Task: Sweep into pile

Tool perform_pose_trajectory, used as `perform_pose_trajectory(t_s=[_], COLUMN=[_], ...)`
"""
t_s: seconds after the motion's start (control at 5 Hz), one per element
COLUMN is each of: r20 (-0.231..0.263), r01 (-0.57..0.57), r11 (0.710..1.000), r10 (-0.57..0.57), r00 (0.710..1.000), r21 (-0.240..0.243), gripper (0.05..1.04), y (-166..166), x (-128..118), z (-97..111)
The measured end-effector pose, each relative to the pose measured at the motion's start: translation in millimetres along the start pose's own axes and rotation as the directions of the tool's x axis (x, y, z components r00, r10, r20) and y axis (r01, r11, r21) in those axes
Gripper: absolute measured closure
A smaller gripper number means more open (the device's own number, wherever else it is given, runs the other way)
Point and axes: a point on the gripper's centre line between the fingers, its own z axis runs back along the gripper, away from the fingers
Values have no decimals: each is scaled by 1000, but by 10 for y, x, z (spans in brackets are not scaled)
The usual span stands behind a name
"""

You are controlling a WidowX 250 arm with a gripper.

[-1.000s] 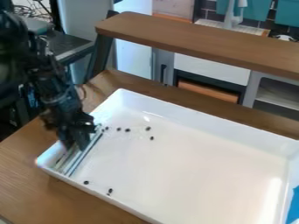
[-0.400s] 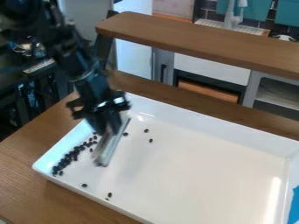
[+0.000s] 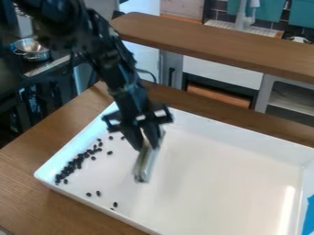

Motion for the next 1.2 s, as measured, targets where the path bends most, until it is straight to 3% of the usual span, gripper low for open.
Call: perform_pose_trajectory(t_s=[0.4,0.6,1.2], r20=[51,91,92], r01=[50,78,125], r11=[997,994,981], r10=[-53,-85,-140], r00=[997,992,986], r21=[60,81,149], gripper=[765,765,766], y=[144,224,493], x=[-268,-293,-238], z=[-304,-362,-324])
